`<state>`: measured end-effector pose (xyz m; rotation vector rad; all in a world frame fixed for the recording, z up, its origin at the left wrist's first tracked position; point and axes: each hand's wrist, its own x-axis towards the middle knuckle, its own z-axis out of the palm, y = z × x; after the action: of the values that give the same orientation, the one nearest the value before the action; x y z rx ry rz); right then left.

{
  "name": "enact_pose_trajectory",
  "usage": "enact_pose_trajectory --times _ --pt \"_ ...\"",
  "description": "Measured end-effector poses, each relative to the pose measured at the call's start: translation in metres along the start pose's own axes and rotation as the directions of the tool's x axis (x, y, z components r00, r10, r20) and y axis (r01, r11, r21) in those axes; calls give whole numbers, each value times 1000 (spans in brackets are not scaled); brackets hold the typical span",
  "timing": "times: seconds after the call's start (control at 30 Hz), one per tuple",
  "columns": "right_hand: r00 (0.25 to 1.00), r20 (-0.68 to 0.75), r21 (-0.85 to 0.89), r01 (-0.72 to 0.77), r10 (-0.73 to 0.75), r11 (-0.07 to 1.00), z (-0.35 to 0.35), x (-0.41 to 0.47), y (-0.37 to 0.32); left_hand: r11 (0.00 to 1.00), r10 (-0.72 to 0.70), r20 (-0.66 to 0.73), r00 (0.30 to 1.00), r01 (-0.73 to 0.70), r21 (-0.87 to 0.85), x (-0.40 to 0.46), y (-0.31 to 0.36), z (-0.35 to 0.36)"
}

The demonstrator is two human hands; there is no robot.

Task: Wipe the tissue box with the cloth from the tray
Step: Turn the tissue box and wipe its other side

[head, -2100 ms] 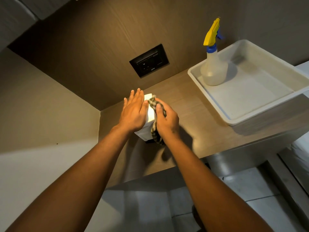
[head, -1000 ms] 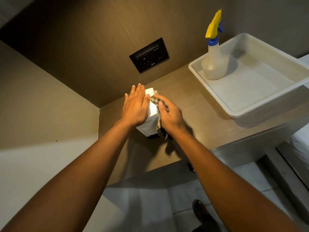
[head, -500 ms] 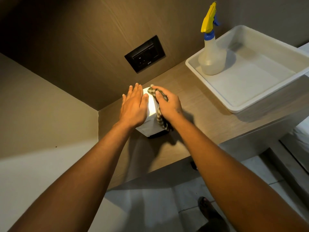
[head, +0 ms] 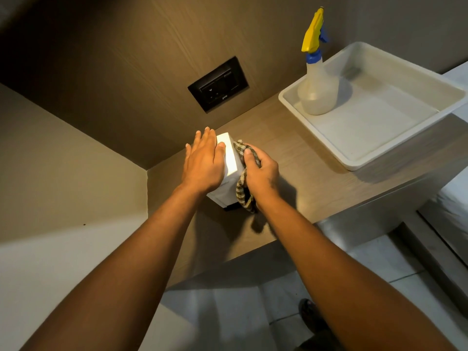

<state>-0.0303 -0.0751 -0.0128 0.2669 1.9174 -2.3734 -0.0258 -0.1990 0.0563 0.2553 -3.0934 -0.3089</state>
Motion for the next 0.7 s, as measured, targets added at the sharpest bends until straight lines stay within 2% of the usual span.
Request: enact_pose_trajectory --times 0.17,0.23,0.37,0.43,0.7 --pt "987 100 37 125 -128 991 13 12 -37 1000 -12 -11 1000 12 -11 -2 4 -4" --pt "986 138 -1 99 -98 995 16 28 -42 1000 -14 -10 1000 14 -9 -2 4 -4" --pt "981 154 -76 -106 116 991 9 45 -25 1000 -24 -11 1000 24 0 -1 3 -2" --pt "974 129 -51 -179 184 983 5 44 -14 1000 -22 -16 1000 22 6 -1 3 -1" --pt "993 85 4 -76 75 997 13 27 -29 1000 -28 -14 1000 28 6 -2 5 -2"
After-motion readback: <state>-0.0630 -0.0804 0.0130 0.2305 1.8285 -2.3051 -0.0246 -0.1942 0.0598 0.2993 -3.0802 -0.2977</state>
